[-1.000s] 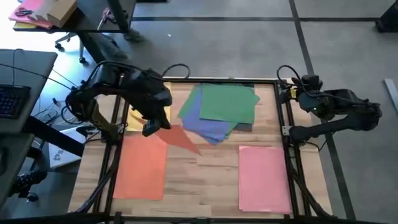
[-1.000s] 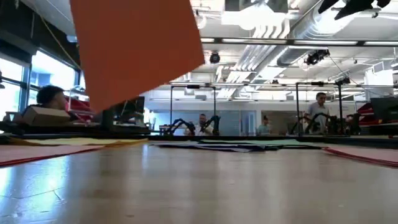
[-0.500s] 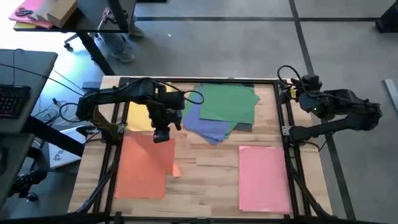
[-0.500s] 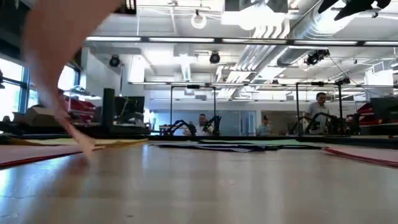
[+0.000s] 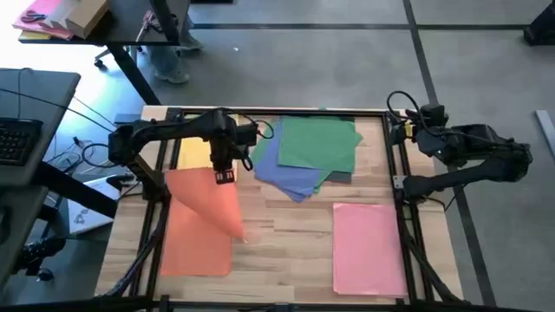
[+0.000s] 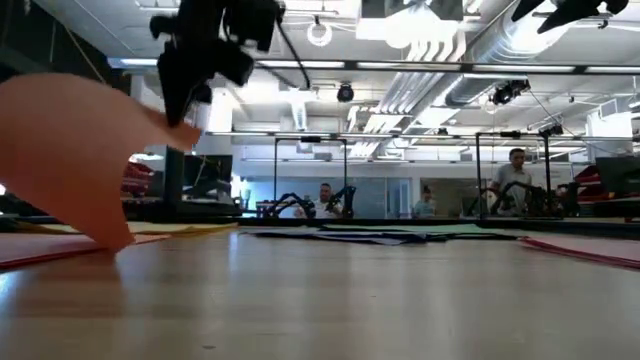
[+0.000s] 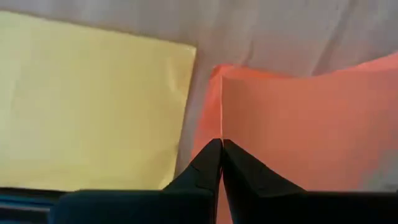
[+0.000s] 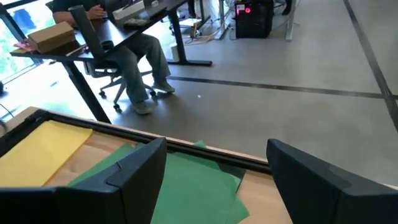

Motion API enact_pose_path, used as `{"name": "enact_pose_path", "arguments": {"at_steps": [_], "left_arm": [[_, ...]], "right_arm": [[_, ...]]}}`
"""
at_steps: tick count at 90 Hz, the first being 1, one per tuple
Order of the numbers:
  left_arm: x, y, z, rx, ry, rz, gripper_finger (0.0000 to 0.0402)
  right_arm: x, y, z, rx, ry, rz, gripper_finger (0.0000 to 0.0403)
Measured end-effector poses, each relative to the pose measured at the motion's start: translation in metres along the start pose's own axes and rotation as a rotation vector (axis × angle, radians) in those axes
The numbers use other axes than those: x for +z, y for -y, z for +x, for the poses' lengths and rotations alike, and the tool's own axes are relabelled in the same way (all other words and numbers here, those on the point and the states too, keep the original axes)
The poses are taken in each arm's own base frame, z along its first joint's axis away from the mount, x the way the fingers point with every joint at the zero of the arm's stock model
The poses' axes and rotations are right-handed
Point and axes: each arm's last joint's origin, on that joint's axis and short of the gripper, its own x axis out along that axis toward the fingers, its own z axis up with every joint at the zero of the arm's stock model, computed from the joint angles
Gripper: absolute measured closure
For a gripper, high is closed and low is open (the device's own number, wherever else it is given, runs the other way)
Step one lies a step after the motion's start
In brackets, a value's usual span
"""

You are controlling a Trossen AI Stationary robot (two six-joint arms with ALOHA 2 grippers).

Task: Organize paper
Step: Stack the orange paper on top of the stacked orange paper

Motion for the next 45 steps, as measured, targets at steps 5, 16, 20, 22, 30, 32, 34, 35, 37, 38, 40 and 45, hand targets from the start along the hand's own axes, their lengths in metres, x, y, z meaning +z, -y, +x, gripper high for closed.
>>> {"name": "enact_pose_path", "arguments": {"at_steps": [5, 16, 20, 22, 30, 32, 34, 35, 37, 38, 40, 45], "left_arm": [[0.002, -0.003, 0.016, 0.005, 0.016, -0.007, 0.0401], [0.007, -0.006, 0.042, 0.061, 0.072, -0.034, 0.0401], [0.009, -0.006, 0.048, 0.071, 0.100, -0.054, 0.0401], [0.010, -0.007, 0.050, 0.073, 0.112, -0.060, 0.0401], [0.013, -0.007, 0.055, 0.109, 0.150, -0.074, 0.0401], [0.014, -0.008, 0.056, 0.136, 0.162, -0.076, 0.0401], [0.015, -0.008, 0.057, 0.167, 0.174, -0.078, 0.0401], [0.015, -0.009, 0.057, 0.182, 0.180, -0.081, 0.0401], [0.016, -0.010, 0.057, 0.212, 0.195, -0.089, 0.0401], [0.017, -0.010, 0.057, 0.226, 0.203, -0.093, 0.0401], [0.019, -0.011, 0.057, 0.249, 0.221, -0.104, 0.0401], [0.022, -0.012, 0.057, 0.278, 0.260, -0.125, 0.0401]], "right_arm": [[0.000, 0.000, 0.000, 0.000, 0.000, -0.001, 0.0139], [0.000, 0.000, 0.000, -0.001, 0.000, -0.001, 0.0139], [0.000, 0.000, 0.000, -0.001, 0.000, -0.001, 0.0139], [0.000, 0.000, 0.000, -0.001, 0.000, -0.001, 0.0139], [0.000, 0.000, 0.000, -0.001, 0.000, -0.001, 0.0139], [0.000, 0.000, 0.000, -0.001, 0.000, -0.001, 0.0139], [0.000, 0.000, 0.000, -0.001, 0.000, -0.001, 0.0139], [0.000, 0.000, 0.000, -0.001, 0.000, -0.001, 0.0139], [0.000, 0.000, 0.000, -0.001, 0.000, -0.002, 0.0139], [0.000, 0.000, 0.000, -0.001, 0.000, -0.002, 0.0139], [0.000, 0.000, 0.000, -0.001, 0.000, -0.002, 0.0139], [0.000, 0.000, 0.000, 0.000, -0.001, -0.002, 0.0139]]}}
